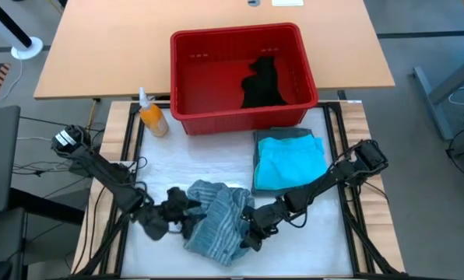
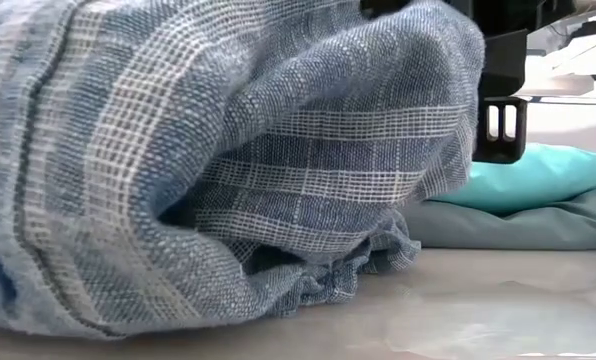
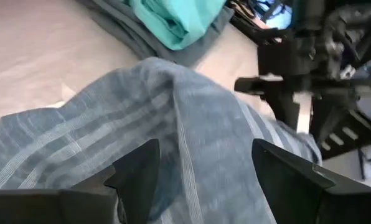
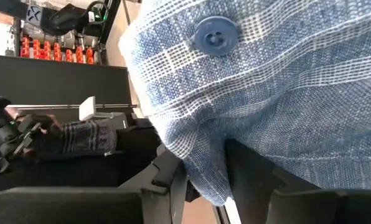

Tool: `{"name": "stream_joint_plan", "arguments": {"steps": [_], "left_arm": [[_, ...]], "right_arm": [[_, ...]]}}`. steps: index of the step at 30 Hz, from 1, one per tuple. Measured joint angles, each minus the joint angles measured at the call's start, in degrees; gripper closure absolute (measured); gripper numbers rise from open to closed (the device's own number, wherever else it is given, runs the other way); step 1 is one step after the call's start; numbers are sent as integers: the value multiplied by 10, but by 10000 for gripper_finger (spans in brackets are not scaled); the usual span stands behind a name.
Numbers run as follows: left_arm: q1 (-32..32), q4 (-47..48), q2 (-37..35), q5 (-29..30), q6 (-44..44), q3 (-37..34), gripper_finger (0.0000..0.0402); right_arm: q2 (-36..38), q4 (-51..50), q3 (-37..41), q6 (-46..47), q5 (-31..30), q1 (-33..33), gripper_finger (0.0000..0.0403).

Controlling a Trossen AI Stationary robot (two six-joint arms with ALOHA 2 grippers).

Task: Fold Laundry from Bin
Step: Fold the blue patterned polo shirt

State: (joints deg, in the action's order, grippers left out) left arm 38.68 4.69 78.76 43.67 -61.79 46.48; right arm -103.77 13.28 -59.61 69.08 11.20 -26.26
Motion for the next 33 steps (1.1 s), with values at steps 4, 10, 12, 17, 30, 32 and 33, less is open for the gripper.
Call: {"name": "stream_joint_plan", "arguments": {"steps": [4, 10, 12, 17, 30, 32, 33], "left_arm": [[-48, -34, 1, -74, 7, 0, 156], [-103, -41, 8, -133, -4, 0, 156], [-116, -44, 14, -158, -18, 0, 156], [-138, -46, 43, -203, -17, 0, 156], [-141, -119, 57, -211, -17, 0, 193], [-141, -145, 57, -229, 12, 0, 239], [-141, -152, 57, -240, 35, 0, 269]], "right_arm": [[0, 0, 0, -5, -12, 2, 270], [0, 0, 0, -9, -25, 5, 270], [0, 0, 0, -14, -24, 5, 270], [0, 3, 0, -26, -23, 5, 270], [0, 4, 0, -39, -38, 4, 270], [0, 4, 0, -41, -38, 4, 270], [0, 4, 0, -46, -36, 5, 270]]}}
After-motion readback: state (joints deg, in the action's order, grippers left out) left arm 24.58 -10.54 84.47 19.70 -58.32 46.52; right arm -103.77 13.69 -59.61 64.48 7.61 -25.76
